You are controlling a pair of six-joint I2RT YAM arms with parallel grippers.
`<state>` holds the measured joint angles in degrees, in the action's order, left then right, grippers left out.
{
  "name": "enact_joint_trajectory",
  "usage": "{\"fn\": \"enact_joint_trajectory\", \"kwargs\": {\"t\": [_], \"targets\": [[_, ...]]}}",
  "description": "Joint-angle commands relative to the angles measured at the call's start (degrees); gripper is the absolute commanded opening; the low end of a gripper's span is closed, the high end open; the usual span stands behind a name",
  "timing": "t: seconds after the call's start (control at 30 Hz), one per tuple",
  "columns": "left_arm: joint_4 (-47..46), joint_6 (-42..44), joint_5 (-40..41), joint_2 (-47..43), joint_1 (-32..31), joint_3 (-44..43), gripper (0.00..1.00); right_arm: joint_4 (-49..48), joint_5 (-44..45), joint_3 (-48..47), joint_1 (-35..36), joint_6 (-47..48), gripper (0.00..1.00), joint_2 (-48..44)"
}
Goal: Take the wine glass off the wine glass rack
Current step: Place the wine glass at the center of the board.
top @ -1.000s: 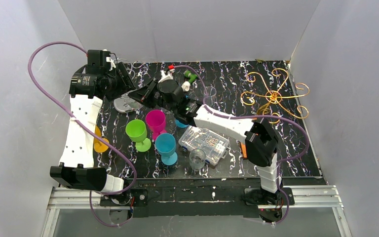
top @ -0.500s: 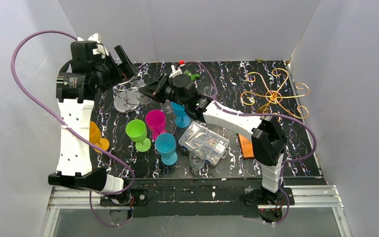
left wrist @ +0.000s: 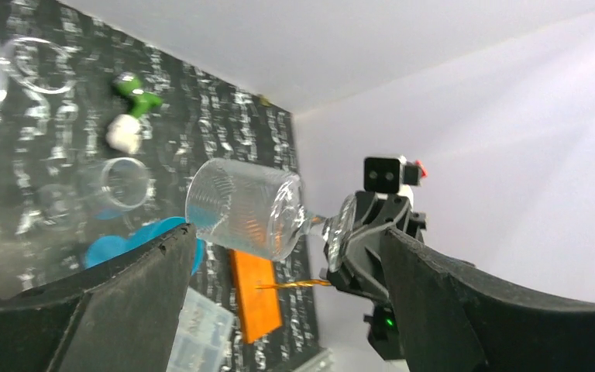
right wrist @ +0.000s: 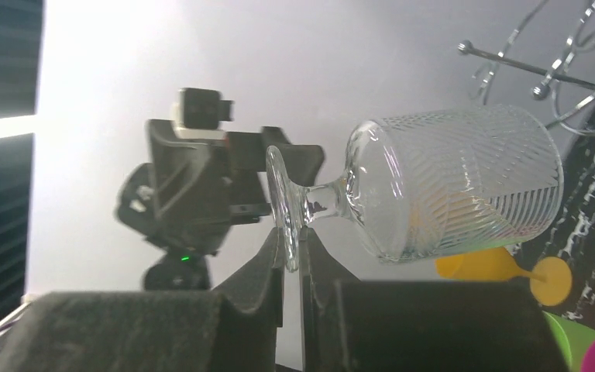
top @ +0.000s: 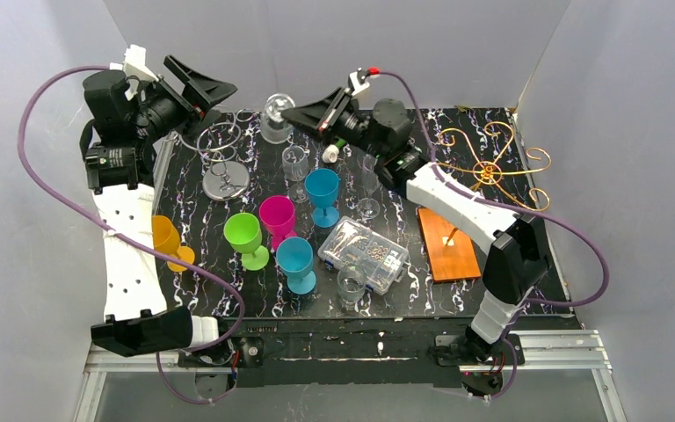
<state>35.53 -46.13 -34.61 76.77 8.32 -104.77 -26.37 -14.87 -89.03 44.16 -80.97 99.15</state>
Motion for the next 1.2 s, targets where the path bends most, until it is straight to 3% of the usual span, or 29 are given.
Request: {"fn": "enact_joint_trajectory", "kwargs": {"t": [0.0,0.13,0.37,0.47,0.8,1.0,1.17], "targets": [[-21.5,-15.4,-12.8,-1.6,0.8,6.9,0.83,-13.8,-8.8,-1.3,-4.0,-6.0,0.01,-4.8],[-36.8,-25.0,-16.8,-1.2,0.8,12.1,0.75,-18.8,-11.9,0.2,-7.4,-9.4,0.01,-6.9],[-40.1,-25.7,-21.9,1.3,-1.2,11.1,0.70,-26.1,-16.1,2.0,-12.1,-15.8,0.01,-9.4],[-42.3,-27.0,-23.8,3.4,-3.8,10.2,0.63,-30.8,-17.5,2.0,-13.3,-20.7,0.01,-9.0],[-61.7,-40.4,-28.0,9.6,-9.7,9.5,0.52,-43.3,-18.3,1.2,-16.0,-31.8,0.01,-7.5],[-82.8,-55.4,-26.7,12.8,-11.2,10.6,0.49,-49.9,-17.8,0.7,-16.9,-39.0,0.01,-5.6],[-85.3,-57.1,-26.7,13.9,-14.3,9.1,0.47,-52.0,-17.5,-0.4,-17.2,-41.5,0.01,-4.4]]}}
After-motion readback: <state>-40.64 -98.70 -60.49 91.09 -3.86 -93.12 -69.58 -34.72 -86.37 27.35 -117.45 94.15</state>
